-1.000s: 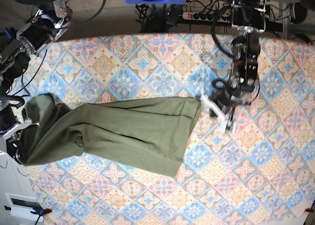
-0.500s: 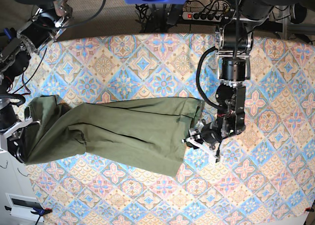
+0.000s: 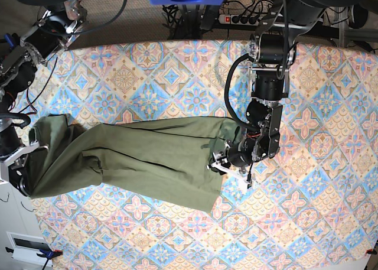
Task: Layout the t-shirt on the table in an organized manner, then fold the t-shirt properly
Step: 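Pull the shirt end with the left gripper away from the right gripper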
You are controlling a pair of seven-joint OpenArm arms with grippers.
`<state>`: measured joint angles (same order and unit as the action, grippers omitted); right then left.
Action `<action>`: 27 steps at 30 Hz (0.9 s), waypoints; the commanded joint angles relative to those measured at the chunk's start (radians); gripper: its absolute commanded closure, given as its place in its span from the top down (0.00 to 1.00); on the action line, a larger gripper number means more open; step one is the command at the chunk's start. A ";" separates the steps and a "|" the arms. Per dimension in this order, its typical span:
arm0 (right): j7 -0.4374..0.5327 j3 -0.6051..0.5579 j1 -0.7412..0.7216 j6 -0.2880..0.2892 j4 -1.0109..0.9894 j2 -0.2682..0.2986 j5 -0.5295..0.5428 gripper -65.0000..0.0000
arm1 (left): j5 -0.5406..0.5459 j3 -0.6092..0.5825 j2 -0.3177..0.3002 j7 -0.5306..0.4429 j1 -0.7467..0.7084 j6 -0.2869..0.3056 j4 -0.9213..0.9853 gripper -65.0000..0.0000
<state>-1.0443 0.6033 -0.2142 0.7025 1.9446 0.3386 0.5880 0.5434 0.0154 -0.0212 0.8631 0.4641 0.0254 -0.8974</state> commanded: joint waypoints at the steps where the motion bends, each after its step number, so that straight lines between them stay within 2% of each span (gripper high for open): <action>1: 0.031 0.004 -0.021 -0.004 0.012 0.023 0.020 0.01 | 0.025 0.001 0.002 -0.015 0.032 0.008 -0.015 0.19; 3: 0.031 0.004 -0.021 -0.004 0.012 0.023 0.020 0.01 | 0.031 0.001 0.002 -0.029 0.034 0.008 -0.015 0.01; 8: 0.031 0.004 -0.021 -0.004 0.012 0.023 0.020 0.01 | 0.034 0.004 0.002 -0.029 0.035 0.008 -0.033 0.00; 10: 0.031 0.004 -0.021 -0.004 0.012 0.023 0.020 0.01 | 0.034 0.005 -0.004 -0.026 0.023 0.008 -0.107 0.00; 12: 0.031 0.004 -0.021 -0.004 0.012 0.023 0.020 0.01 | 0.036 0.008 -0.010 0.017 -0.018 0.008 -0.216 0.00; 17: 0.031 0.004 -0.021 -0.004 0.012 0.023 0.020 0.01 | 0.040 0.010 -0.076 0.120 -0.098 0.008 -0.435 0.00; 22: 0.031 0.004 -0.015 -0.004 0.016 0.023 0.022 0.01 | 0.108 0.100 -0.176 0.196 -0.278 0.008 -0.647 0.00; 27: 0.022 -0.003 0.002 -0.004 0.017 0.023 0.023 0.01 | 0.166 0.168 -0.296 0.213 -0.506 0.008 -0.865 0.00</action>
<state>-1.0508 0.5972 -0.2005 0.7021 1.9453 0.3416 0.5941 0.6971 0.1787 -0.3077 1.0866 -0.0479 0.0265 -1.7428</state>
